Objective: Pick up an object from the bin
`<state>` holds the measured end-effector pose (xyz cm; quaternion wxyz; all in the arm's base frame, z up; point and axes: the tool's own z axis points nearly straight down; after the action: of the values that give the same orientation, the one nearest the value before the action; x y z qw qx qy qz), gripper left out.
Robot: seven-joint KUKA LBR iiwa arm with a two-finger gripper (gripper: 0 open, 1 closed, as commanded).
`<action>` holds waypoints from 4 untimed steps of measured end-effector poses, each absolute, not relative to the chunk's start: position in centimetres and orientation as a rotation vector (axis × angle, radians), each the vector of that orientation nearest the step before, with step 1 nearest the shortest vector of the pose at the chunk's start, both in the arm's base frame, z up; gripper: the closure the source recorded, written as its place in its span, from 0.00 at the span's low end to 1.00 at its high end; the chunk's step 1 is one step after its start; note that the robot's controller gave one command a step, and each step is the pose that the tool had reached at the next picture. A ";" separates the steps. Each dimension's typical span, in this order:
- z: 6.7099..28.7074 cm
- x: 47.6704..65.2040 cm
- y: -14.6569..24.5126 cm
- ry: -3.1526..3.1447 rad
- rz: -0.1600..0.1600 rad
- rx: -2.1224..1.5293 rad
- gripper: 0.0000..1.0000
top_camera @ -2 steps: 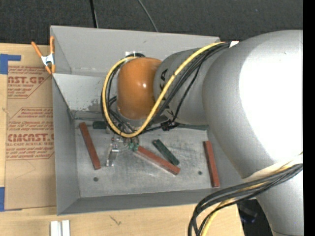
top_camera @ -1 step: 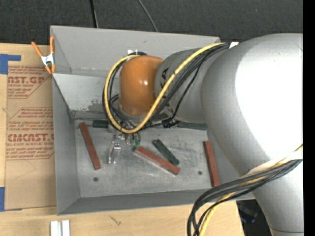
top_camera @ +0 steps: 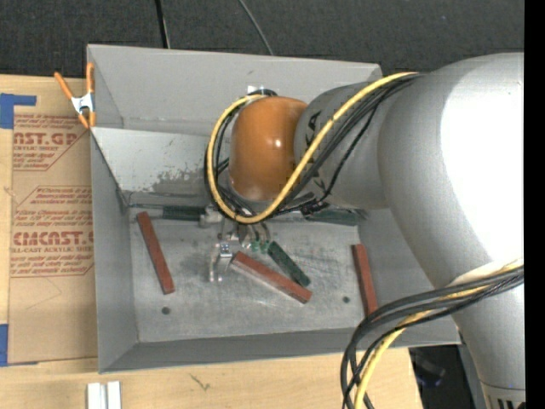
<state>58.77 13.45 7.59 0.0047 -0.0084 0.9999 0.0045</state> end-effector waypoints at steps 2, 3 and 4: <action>12.7 56.3 11.3 3.127 0.002 -0.151 0.00; 7.7 58.5 5.3 3.078 0.002 -0.549 1.00; 7.7 58.5 5.3 3.078 0.002 -0.549 1.00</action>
Offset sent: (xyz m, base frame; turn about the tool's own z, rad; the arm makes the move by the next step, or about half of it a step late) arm -0.0279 -0.0301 -0.0059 -0.1892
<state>58.50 5.25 7.75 0.0075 -0.1755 0.9844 0.0008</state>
